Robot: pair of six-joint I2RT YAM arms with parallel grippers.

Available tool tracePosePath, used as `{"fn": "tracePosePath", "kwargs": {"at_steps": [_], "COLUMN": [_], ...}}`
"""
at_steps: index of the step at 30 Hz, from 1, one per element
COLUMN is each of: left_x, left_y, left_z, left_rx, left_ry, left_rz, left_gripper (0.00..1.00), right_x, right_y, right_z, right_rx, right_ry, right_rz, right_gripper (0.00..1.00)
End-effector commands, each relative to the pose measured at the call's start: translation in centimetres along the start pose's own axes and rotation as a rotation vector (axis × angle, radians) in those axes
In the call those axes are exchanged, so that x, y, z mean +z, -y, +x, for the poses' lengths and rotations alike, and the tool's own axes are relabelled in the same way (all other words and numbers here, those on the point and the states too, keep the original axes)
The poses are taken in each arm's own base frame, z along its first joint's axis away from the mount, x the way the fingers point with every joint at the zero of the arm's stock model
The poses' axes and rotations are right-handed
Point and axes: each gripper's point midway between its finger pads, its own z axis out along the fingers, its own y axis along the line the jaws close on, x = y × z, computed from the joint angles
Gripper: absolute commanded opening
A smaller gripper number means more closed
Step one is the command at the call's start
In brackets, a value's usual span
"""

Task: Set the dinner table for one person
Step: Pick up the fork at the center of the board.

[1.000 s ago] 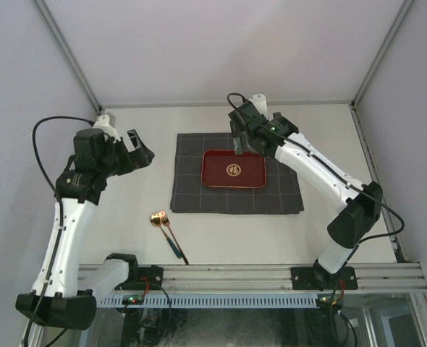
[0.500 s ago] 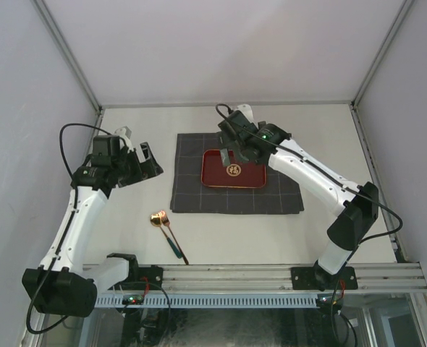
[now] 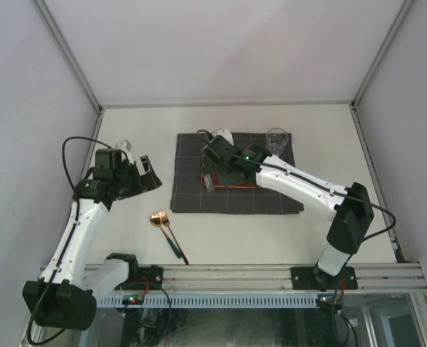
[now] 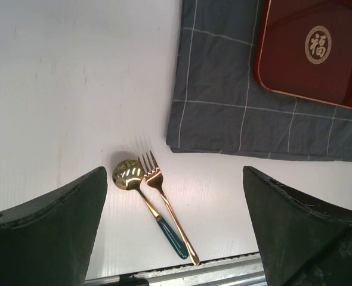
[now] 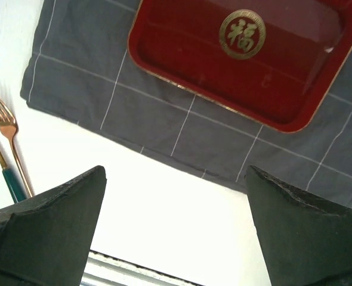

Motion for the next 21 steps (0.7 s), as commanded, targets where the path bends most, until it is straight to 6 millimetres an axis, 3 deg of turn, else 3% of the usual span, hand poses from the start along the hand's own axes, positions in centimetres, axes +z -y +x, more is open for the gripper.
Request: {"fn": "tracePosePath", "kwargs": {"at_steps": [1,8,21], "left_x": [-0.5,-0.5,-0.9], "left_y": [0.0,-0.6,-0.6], "left_z": [0.1,1.0,0.7], "left_rx": [-0.011,-0.012,-0.007], "left_ry": [0.031,0.036,0.061], "left_rz": [0.011,0.001,0.002], "left_gripper": [0.98,0.98,0.97], "right_x": [-1.1,-0.5,1.0], "right_y": [-1.8,-3.0,-9.1], "right_z": [-0.6,0.8,3.6], "right_rx": [0.052,0.045,-0.048], "right_ry": [0.058,0.037,-0.047], "right_rz": [-0.068,-0.095,-0.175], "right_gripper": [0.99,0.99,0.95]}}
